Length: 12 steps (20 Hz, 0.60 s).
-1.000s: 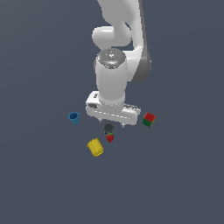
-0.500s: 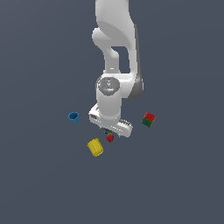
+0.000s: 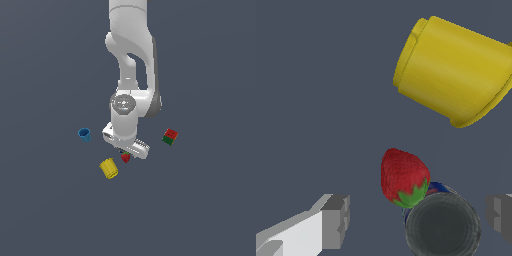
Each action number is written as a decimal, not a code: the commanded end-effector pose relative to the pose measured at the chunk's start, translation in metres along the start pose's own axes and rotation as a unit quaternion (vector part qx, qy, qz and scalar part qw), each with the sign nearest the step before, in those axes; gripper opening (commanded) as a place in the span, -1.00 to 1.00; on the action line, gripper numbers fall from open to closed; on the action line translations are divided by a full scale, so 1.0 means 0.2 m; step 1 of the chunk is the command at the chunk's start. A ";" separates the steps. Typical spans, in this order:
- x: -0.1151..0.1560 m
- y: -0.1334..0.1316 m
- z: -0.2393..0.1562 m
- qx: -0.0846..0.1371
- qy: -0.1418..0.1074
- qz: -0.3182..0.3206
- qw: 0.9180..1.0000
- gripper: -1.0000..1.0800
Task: Pick up a designated object from a clutter of objects.
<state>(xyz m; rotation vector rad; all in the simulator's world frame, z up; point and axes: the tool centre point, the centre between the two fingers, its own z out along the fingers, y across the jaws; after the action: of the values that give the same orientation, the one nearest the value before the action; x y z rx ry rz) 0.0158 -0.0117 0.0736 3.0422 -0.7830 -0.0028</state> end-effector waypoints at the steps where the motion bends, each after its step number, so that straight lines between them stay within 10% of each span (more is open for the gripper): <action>1: 0.00 0.00 0.01 0.000 0.000 0.000 1.000 0.92; 12: 0.00 0.00 0.22 0.000 0.001 0.002 1.000 0.92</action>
<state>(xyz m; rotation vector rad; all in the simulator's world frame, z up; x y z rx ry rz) 0.0147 -0.0119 0.0356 3.0409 -0.7879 -0.0018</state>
